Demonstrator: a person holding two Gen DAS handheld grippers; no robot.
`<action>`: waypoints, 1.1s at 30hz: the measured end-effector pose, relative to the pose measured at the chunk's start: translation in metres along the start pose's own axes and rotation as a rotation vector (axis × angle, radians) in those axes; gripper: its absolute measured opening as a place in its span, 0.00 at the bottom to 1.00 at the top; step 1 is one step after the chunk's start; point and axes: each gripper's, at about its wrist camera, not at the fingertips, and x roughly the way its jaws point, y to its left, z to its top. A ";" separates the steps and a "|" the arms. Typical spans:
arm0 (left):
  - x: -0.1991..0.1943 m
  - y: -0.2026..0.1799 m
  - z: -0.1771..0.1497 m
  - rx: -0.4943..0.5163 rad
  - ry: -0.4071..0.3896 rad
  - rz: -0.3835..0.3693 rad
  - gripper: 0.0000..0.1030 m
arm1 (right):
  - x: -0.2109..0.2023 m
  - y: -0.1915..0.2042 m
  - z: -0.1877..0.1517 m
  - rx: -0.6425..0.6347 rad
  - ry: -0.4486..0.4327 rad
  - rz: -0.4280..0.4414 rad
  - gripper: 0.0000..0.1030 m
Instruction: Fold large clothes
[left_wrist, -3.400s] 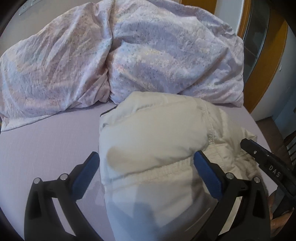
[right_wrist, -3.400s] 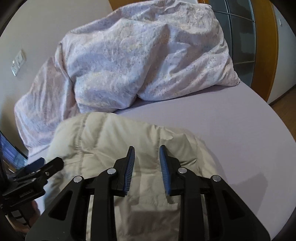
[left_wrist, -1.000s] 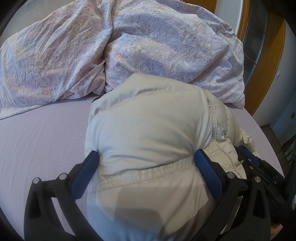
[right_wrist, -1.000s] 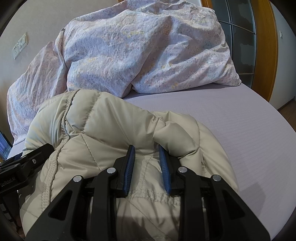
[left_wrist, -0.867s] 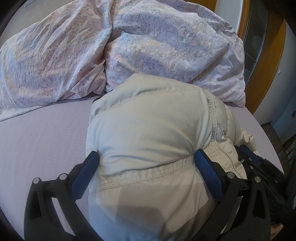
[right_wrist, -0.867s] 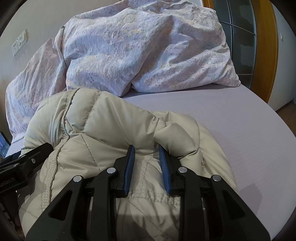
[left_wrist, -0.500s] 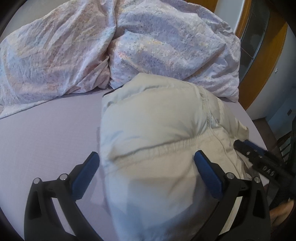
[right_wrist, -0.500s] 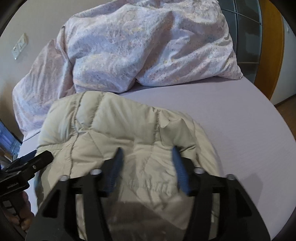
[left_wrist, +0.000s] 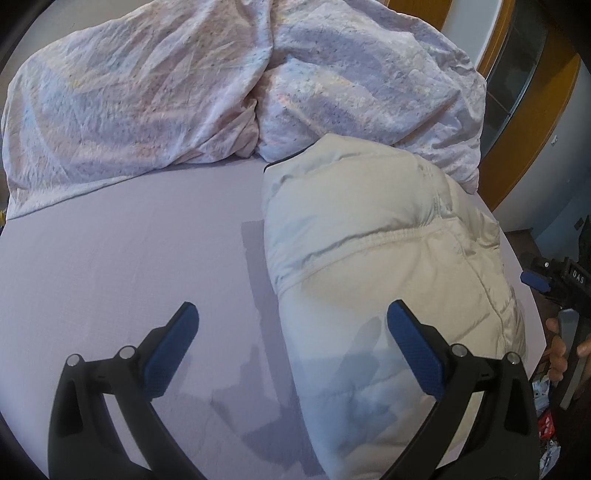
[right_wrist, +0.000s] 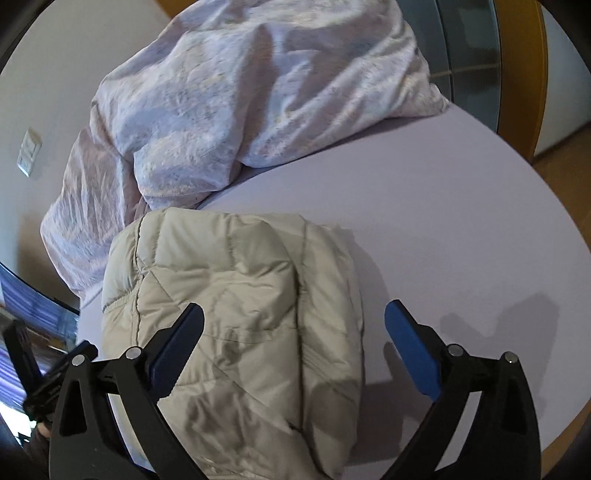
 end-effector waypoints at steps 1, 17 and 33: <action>-0.001 0.000 -0.001 0.000 0.000 0.000 0.98 | 0.001 -0.004 0.000 0.015 0.019 0.010 0.98; 0.012 -0.004 -0.004 -0.015 0.054 -0.059 0.98 | 0.042 -0.029 -0.003 0.108 0.256 0.142 0.99; 0.049 0.013 0.003 -0.175 0.170 -0.297 0.98 | 0.086 -0.039 -0.015 0.264 0.463 0.356 0.99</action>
